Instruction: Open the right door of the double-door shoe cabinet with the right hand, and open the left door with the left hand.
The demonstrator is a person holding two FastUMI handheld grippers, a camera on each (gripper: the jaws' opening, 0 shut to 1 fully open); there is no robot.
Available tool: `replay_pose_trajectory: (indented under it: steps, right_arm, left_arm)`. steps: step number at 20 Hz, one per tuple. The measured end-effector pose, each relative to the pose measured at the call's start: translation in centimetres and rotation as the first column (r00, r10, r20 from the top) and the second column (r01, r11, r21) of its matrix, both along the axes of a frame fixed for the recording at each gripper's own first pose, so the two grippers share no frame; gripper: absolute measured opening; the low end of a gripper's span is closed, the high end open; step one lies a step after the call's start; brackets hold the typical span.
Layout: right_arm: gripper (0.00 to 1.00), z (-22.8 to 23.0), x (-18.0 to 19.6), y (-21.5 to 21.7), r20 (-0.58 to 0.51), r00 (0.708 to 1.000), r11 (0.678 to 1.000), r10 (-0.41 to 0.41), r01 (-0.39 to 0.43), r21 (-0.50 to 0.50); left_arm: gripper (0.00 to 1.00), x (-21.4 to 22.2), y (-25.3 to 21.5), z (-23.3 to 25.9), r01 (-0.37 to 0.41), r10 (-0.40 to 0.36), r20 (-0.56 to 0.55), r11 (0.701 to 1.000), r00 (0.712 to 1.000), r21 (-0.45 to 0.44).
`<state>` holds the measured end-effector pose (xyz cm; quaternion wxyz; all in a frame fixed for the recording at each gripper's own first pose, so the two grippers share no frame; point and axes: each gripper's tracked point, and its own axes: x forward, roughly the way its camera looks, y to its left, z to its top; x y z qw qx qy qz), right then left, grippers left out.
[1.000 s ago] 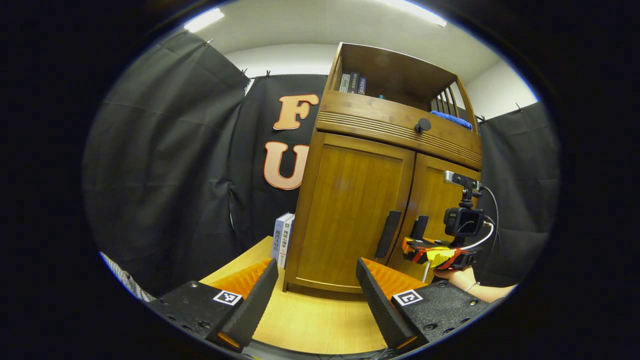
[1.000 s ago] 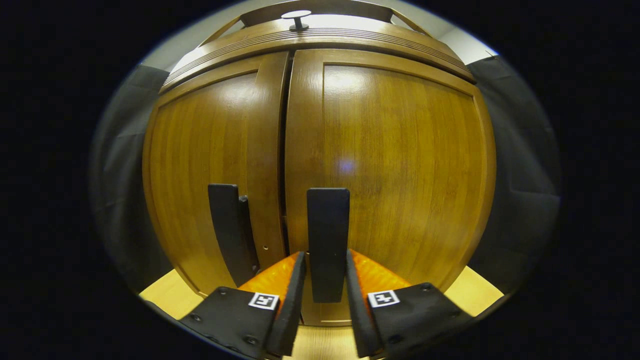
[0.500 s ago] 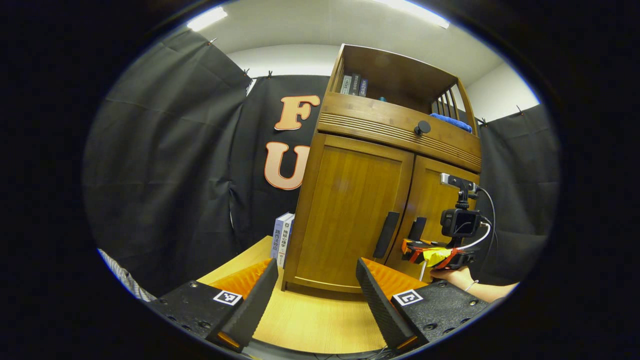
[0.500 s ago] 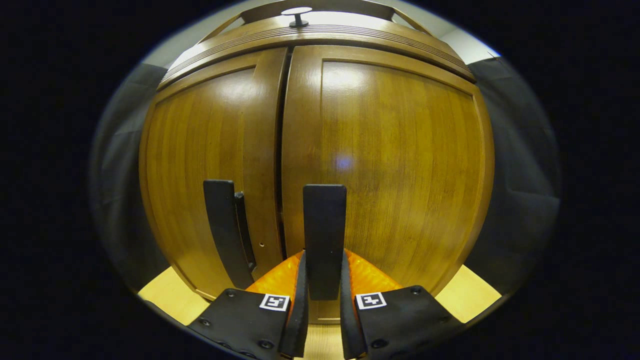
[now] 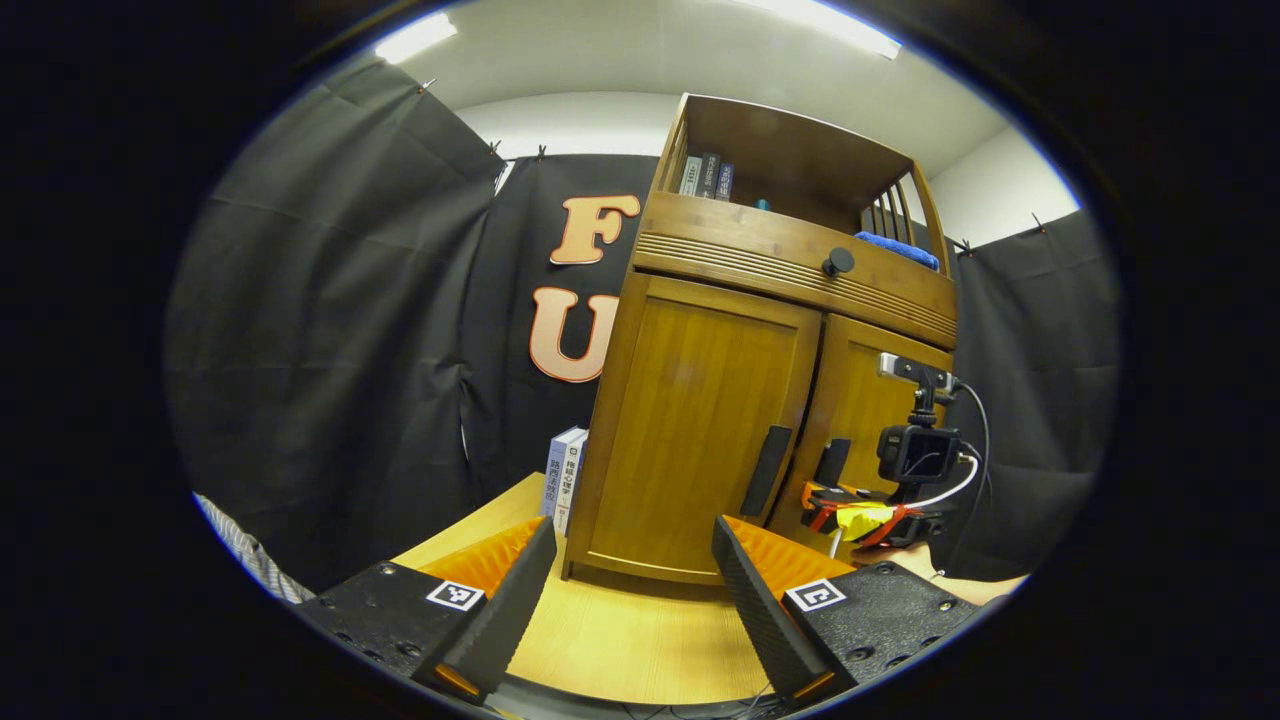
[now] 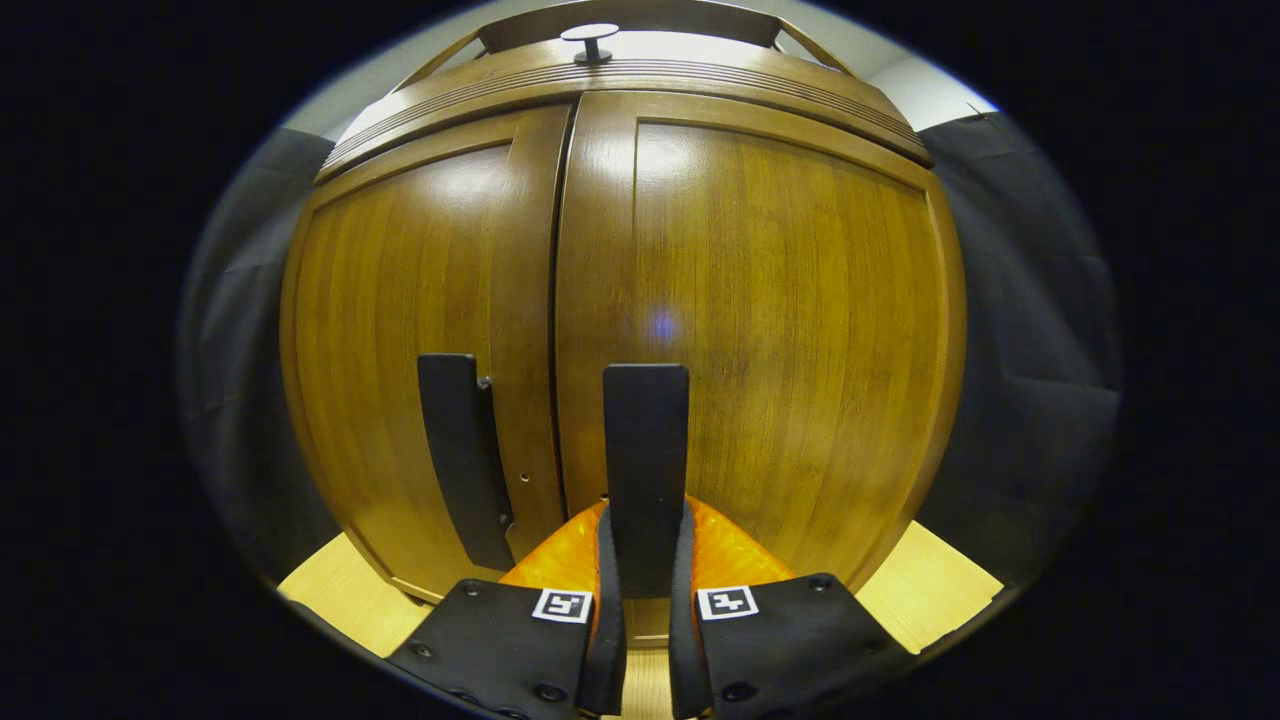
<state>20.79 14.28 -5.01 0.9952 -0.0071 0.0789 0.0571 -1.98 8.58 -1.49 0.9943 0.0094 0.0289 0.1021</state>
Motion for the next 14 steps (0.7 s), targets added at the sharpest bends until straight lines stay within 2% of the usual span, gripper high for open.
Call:
replay_pose_trajectory:
  steps: [1, 5, 6, 8, 9, 10, 11, 13, 14]
  right_arm:
    - [0.25, 0.0, -0.4, -0.1, 0.001, 1.000, 1.000, -0.001, 0.001, -0.001]
    - [0.25, 0.1, -2.3, -1.0, -0.010, 1.000, 1.000, 0.009, -0.009, 0.008]
    - [0.22, 0.1, -2.8, -1.2, -0.012, 1.000, 1.000, 0.019, -0.019, 0.006]
    - [0.25, 0.2, -3.7, -1.7, -0.013, 0.999, 1.000, 0.029, -0.029, 0.002]
    - [0.22, 0.3, -4.1, -1.9, -0.015, 0.999, 1.000, 0.031, -0.031, 0.003]
    - [0.22, 0.4, -4.5, -2.2, -0.019, 0.999, 0.999, 0.031, -0.031, 0.009]
    - [0.25, 0.4, -4.9, -2.4, -0.024, 0.999, 0.999, 0.032, -0.032, 0.016]
    - [0.25, 0.4, -5.8, -3.0, -0.030, 0.999, 0.999, 0.035, -0.034, 0.024]
    - [0.25, 0.5, -6.3, -3.2, -0.030, 0.999, 0.999, 0.037, -0.036, 0.022]
  left_arm:
    - [0.98, -0.1, 0.1, 0.1, -0.004, 0.004, 0.000, 1.000, 1.000, -0.003]
    - [0.98, -0.3, 0.3, 0.0, -0.012, 0.012, -0.002, 1.000, 1.000, -0.006]
    - [0.91, -0.3, 0.4, 0.1, -0.015, 0.015, 0.001, 1.000, 1.000, -0.002]
    - [0.98, -0.4, 0.7, 0.2, -0.021, 0.020, 0.003, 1.000, 1.000, 0.002]
    - [0.94, -0.3, 0.7, 0.0, -0.022, 0.022, 0.001, 1.000, 1.000, -0.001]
    - [0.98, -0.4, 0.7, 0.0, -0.022, 0.022, -0.001, 1.000, 1.000, -0.003]
    - [0.98, -0.3, 0.6, 0.0, -0.021, 0.021, -0.002, 1.000, 1.000, -0.005]
    - [0.98, -0.2, 0.5, -0.1, -0.016, 0.016, -0.004, 1.000, 1.000, -0.006]
    - [0.95, -0.1, 0.4, -0.1, -0.013, 0.013, -0.005, 1.000, 1.000, -0.003]
